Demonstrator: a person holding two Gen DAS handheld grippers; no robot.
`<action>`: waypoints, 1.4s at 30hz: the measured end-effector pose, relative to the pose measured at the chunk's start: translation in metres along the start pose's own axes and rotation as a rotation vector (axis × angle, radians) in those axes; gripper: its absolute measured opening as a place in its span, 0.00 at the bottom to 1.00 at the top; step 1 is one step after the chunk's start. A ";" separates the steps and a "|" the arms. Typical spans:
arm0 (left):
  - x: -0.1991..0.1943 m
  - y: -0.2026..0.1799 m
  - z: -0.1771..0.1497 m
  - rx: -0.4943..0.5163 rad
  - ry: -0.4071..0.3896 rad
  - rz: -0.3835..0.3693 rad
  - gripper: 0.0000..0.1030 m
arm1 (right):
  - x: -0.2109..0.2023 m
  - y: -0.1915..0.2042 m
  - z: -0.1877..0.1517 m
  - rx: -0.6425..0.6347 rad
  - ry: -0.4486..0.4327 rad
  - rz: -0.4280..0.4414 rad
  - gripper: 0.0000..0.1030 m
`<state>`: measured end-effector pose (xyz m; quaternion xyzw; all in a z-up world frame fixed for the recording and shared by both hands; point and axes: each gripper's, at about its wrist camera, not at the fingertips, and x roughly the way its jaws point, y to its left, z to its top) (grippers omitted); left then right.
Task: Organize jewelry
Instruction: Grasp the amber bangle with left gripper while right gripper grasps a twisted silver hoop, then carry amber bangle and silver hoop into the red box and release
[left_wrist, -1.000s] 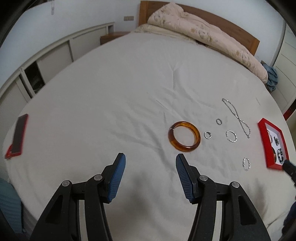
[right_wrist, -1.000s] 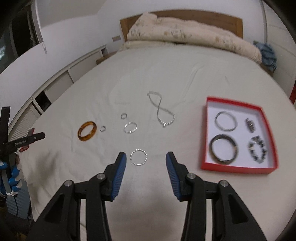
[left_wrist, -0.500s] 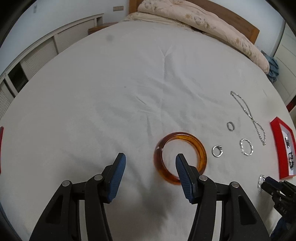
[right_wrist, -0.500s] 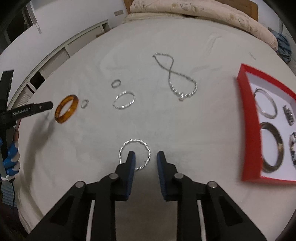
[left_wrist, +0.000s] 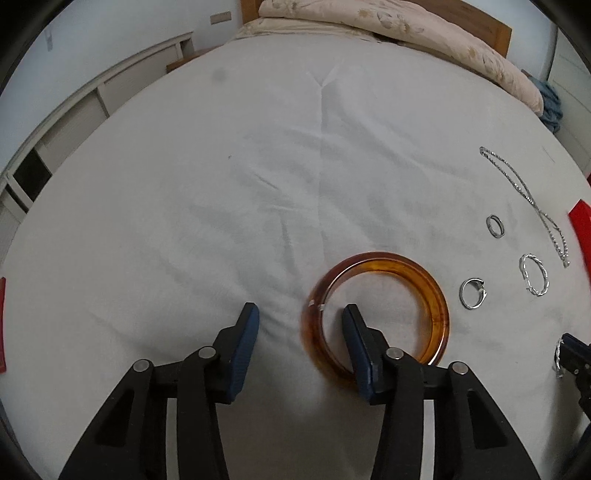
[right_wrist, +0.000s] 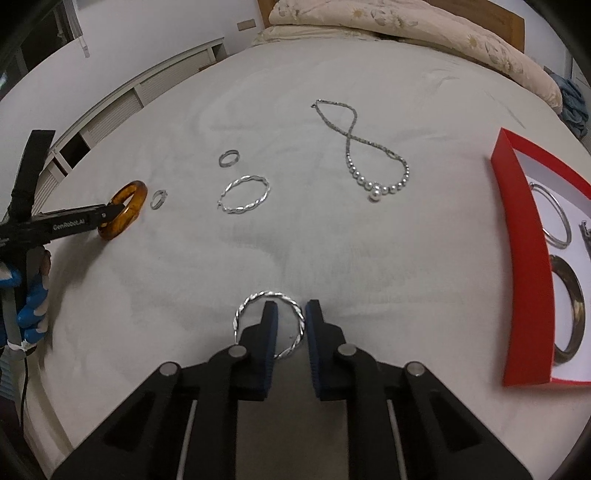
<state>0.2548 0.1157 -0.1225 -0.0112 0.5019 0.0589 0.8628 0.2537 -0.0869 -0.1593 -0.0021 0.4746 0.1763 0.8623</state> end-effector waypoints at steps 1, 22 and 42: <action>0.000 -0.001 0.000 -0.003 -0.001 0.002 0.43 | 0.000 -0.001 0.000 0.004 -0.005 0.006 0.13; -0.030 -0.044 -0.003 0.009 -0.031 0.008 0.09 | -0.014 0.001 0.005 0.005 -0.049 0.007 0.04; -0.145 -0.053 -0.019 0.048 -0.149 -0.010 0.09 | -0.119 0.020 0.002 0.012 -0.189 -0.022 0.04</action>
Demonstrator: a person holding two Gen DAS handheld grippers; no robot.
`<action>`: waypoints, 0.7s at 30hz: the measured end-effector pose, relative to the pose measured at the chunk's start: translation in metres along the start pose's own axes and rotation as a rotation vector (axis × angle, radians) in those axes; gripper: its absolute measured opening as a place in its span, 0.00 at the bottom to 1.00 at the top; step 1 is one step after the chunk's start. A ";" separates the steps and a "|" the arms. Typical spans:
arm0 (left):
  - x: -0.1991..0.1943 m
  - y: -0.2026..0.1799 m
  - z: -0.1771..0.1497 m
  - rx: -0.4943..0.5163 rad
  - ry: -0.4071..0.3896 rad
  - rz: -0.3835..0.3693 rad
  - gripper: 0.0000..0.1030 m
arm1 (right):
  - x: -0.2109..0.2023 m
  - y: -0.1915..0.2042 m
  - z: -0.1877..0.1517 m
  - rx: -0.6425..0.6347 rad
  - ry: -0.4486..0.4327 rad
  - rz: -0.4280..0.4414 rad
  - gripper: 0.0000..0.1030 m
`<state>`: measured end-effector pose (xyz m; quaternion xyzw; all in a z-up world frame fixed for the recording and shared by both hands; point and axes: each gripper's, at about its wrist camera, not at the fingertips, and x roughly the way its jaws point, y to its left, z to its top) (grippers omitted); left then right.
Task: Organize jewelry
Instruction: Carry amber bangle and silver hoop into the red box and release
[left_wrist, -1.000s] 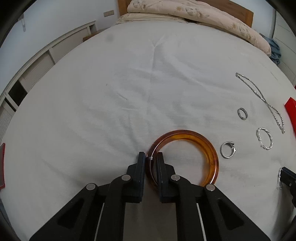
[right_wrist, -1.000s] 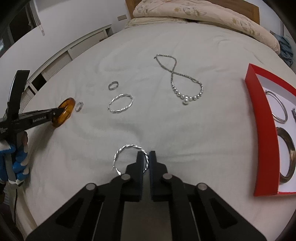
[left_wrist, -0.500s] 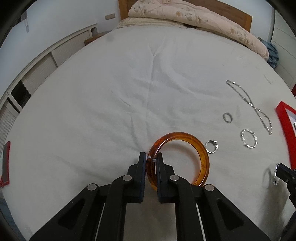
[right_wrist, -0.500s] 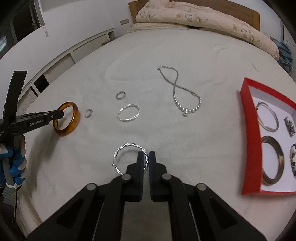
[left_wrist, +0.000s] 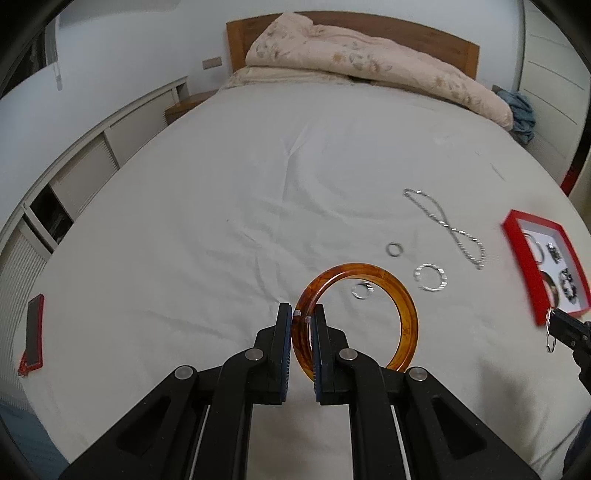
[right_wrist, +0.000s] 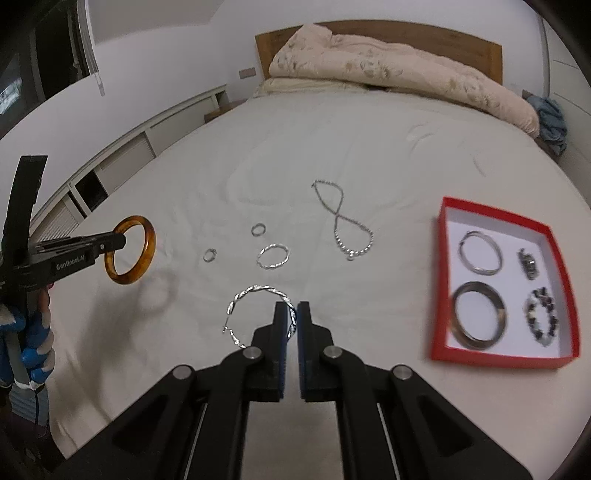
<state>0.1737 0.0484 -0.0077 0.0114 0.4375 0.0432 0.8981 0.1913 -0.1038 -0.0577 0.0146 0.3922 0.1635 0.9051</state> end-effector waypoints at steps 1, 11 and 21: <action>-0.007 -0.002 0.000 0.005 -0.009 -0.003 0.09 | -0.008 0.000 -0.001 0.001 -0.008 -0.003 0.04; -0.061 -0.026 -0.014 0.044 -0.074 -0.021 0.09 | -0.071 0.003 -0.011 0.010 -0.082 -0.014 0.04; -0.106 -0.053 -0.030 0.080 -0.109 -0.008 0.09 | -0.115 -0.001 -0.027 0.022 -0.136 -0.001 0.04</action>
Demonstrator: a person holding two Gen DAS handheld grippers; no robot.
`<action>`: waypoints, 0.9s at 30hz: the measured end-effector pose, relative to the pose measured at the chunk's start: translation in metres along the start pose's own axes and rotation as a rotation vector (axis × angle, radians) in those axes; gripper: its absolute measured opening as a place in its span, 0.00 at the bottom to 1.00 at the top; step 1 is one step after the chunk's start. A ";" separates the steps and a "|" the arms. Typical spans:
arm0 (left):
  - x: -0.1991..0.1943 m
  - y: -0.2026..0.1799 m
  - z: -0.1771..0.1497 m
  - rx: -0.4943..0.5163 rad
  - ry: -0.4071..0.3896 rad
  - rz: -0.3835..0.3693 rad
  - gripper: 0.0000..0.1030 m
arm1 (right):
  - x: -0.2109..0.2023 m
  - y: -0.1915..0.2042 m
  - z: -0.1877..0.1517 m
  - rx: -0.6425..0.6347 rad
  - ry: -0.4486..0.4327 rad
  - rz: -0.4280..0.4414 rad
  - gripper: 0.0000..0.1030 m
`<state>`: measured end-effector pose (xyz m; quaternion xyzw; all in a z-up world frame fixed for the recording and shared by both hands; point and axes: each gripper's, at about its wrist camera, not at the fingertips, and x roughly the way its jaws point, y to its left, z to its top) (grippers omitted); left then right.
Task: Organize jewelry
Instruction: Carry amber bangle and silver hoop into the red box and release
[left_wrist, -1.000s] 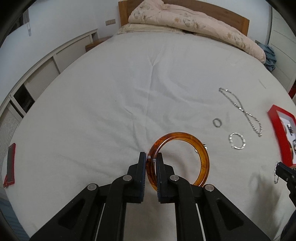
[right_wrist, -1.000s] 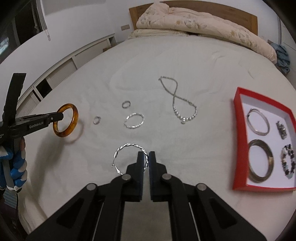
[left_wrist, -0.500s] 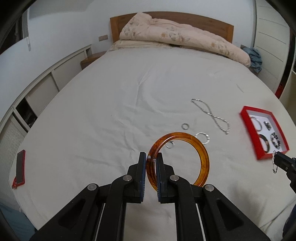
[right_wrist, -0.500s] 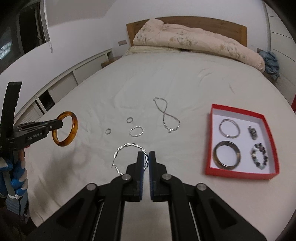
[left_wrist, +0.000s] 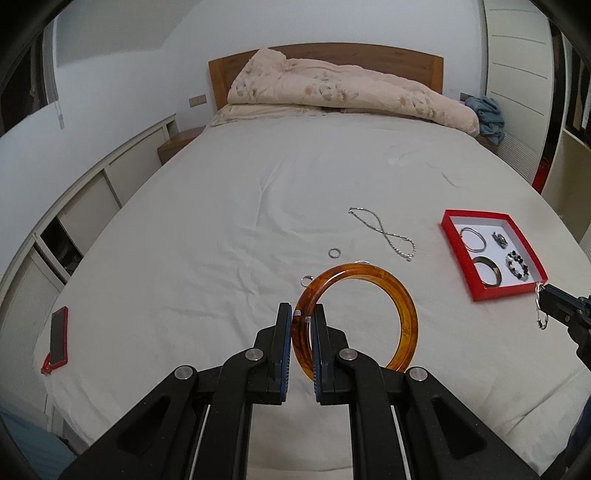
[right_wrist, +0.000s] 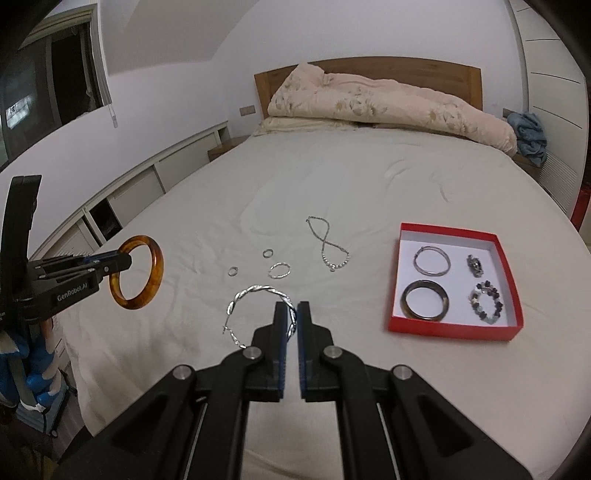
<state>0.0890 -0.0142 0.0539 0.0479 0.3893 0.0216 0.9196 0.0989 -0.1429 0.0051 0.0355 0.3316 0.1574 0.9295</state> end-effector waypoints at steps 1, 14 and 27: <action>-0.002 -0.003 0.000 0.004 -0.001 0.000 0.09 | -0.004 -0.002 -0.001 0.002 -0.004 0.000 0.04; 0.005 -0.084 0.019 0.126 -0.004 -0.059 0.09 | -0.032 -0.065 -0.009 0.073 -0.033 -0.066 0.04; 0.049 -0.155 0.040 0.206 0.040 -0.144 0.09 | -0.015 -0.138 0.003 0.099 -0.007 -0.143 0.04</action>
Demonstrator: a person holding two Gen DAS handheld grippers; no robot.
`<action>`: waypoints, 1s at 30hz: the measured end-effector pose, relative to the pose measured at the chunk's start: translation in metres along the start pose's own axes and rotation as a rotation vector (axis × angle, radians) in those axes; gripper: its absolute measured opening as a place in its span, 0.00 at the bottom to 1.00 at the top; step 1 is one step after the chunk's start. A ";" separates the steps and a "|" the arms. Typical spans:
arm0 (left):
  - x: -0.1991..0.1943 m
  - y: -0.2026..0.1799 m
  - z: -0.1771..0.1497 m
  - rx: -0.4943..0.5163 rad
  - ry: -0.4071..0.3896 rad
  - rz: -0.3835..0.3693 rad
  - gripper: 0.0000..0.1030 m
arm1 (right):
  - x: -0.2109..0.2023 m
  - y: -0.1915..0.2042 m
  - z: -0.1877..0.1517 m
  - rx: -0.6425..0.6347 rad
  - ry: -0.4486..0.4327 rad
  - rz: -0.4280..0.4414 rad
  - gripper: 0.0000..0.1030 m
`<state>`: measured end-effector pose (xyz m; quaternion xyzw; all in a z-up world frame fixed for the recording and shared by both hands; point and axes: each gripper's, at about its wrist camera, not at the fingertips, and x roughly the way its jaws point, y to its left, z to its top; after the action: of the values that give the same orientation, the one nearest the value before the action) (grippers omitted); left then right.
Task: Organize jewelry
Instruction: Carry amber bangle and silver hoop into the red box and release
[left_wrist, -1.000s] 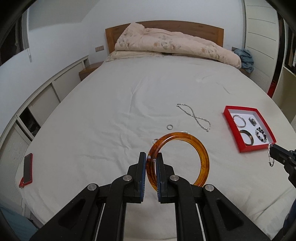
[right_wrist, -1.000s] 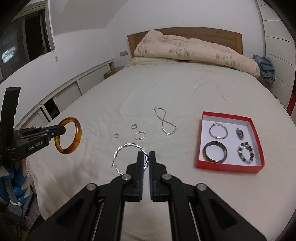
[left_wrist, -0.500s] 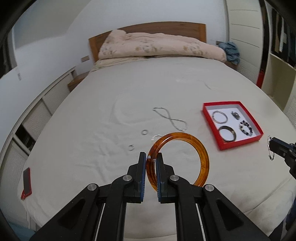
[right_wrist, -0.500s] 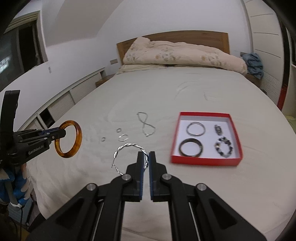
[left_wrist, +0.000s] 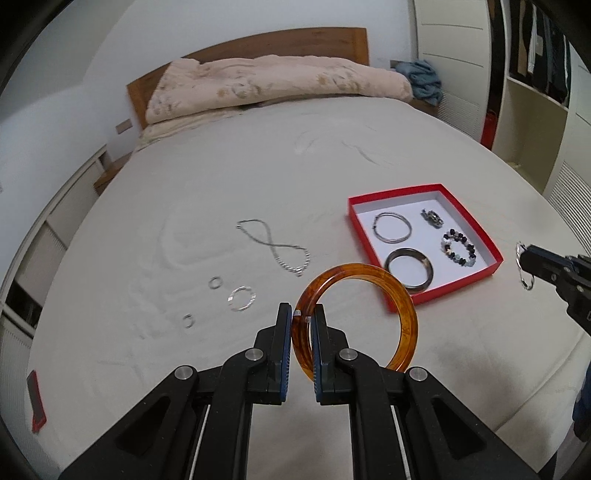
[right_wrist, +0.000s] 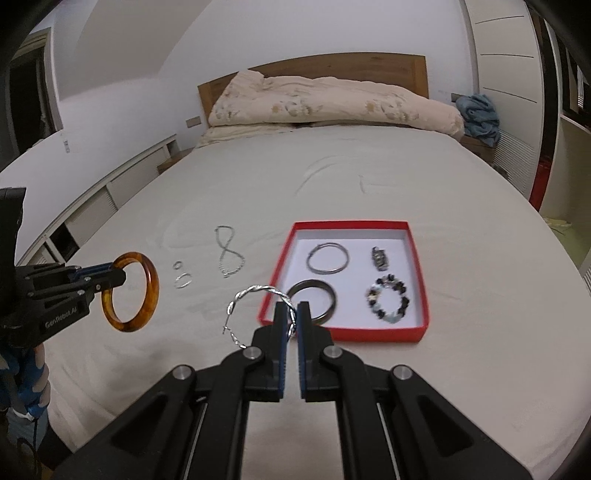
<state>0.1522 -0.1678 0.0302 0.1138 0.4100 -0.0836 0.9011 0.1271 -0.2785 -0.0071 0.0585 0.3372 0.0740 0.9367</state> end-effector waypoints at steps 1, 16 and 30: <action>0.005 -0.004 0.004 0.005 0.004 -0.007 0.09 | 0.005 -0.006 0.003 0.001 0.002 -0.005 0.04; 0.102 -0.074 0.068 0.066 0.039 -0.114 0.09 | 0.078 -0.076 0.041 0.002 0.039 -0.090 0.04; 0.168 -0.111 0.061 0.107 0.121 -0.172 0.09 | 0.140 -0.118 0.016 0.002 0.166 -0.133 0.04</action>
<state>0.2780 -0.3004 -0.0735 0.1312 0.4669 -0.1753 0.8568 0.2556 -0.3709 -0.1006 0.0306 0.4170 0.0158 0.9083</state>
